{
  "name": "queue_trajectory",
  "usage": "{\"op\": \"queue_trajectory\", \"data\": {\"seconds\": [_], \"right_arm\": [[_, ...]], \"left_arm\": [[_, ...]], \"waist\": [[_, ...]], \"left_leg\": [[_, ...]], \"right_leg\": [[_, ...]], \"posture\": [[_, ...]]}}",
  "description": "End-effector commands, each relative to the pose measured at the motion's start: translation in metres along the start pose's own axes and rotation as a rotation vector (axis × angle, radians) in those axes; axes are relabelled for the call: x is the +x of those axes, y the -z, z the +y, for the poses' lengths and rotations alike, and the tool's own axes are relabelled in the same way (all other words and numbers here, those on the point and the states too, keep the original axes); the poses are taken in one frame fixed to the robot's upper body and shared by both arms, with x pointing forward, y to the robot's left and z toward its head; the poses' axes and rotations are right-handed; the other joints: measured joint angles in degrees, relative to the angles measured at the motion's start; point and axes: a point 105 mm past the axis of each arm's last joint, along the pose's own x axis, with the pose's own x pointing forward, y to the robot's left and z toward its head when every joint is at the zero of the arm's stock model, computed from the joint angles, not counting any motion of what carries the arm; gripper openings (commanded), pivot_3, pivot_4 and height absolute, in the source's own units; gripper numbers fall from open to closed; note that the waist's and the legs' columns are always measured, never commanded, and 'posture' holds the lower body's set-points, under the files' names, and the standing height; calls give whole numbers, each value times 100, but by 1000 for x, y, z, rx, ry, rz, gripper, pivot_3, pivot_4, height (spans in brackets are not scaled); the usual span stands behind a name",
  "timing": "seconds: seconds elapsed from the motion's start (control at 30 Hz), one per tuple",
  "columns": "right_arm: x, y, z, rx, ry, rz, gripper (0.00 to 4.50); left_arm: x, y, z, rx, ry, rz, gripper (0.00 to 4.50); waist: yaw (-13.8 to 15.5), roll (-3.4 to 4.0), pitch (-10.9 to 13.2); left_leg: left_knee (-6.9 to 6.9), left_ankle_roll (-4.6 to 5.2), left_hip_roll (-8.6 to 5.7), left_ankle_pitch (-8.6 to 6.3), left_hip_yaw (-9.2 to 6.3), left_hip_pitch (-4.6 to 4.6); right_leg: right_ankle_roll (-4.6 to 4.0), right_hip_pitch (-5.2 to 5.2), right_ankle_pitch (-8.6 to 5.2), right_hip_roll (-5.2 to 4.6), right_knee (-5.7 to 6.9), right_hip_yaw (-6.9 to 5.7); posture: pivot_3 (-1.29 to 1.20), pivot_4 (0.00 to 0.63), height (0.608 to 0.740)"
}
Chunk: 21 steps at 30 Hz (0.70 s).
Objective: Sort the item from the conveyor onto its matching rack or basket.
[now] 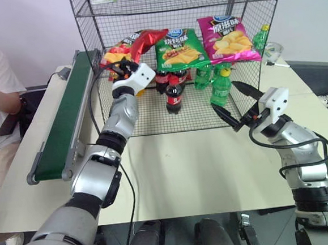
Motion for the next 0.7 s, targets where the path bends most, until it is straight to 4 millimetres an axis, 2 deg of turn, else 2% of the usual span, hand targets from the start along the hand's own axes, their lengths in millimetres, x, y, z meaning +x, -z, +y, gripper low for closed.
{"op": "queue_trajectory", "data": {"seconds": [0.03, 0.07, 0.17, 0.27, 0.33, 0.37, 0.47, 0.7], "right_arm": [[0, -13, 0, -33, -4, -44, 4500], [0, -13, 1, -33, -7, -43, 4500], [0, -12, 2, -29, -15, -41, 4500], [1, -11, 3, -25, -22, -40, 4500], [1, -11, 5, -12, -28, -43, 4500], [1, -11, 5, -10, -29, -44, 4500], [0, -10, 7, 6, -40, -42, 4500], [0, -9, 7, 5, -40, -38, 4500]], "left_arm": [[4, -20, 5, -70, -10, -63, 38], [5, -19, 10, -79, -31, -63, 38], [7, -19, 16, -159, -35, -67, 874], [6, -25, 13, -209, 26, -107, 2312], [5, -30, 15, -144, 17, -142, 3171], [3, -37, 18, -166, 13, -187, 3599], [-6, -49, 23, -134, 21, -283, 3599], [-24, -28, 23, -114, 45, -262, 3599]], "waist": [[-1, 0, 0], [-3, 0, 0], [-17, 0, 0], [-20, 0, 0], [-18, 0, 0], [-13, 0, 0], [-18, 0, 0], [-25, 1, -1]], "left_leg": [[1, 0, -1, 0, 0, 0], [1, 1, -2, 0, 0, 0], [-1, 0, -1, 0, 0, 0], [-2, 0, 0, 0, 0, 0], [-1, 0, 0, 0, 0, 0], [-1, 0, 0, 0, 0, 0], [-1, 0, -1, 0, 1, 1], [-3, 0, 0, 0, 1, 1]], "right_leg": [[1, 1, 0, -1, 0, 0], [1, 1, 1, -2, 0, 0], [1, -2, 1, -1, 0, 0], [2, -2, 1, -1, 0, 0], [1, -1, 1, -1, 0, 0], [1, -1, 1, -1, -1, 0], [2, 0, 1, -2, -1, 2], [1, -3, 1, -1, -1, 2]], "posture": [[0, 150, 740], [0, 150, 740], [0, 150, 740], [0, 150, 740], [0, 150, 740], [0, 150, 740], [0, 150, 740], [0, 150, 740]]}}
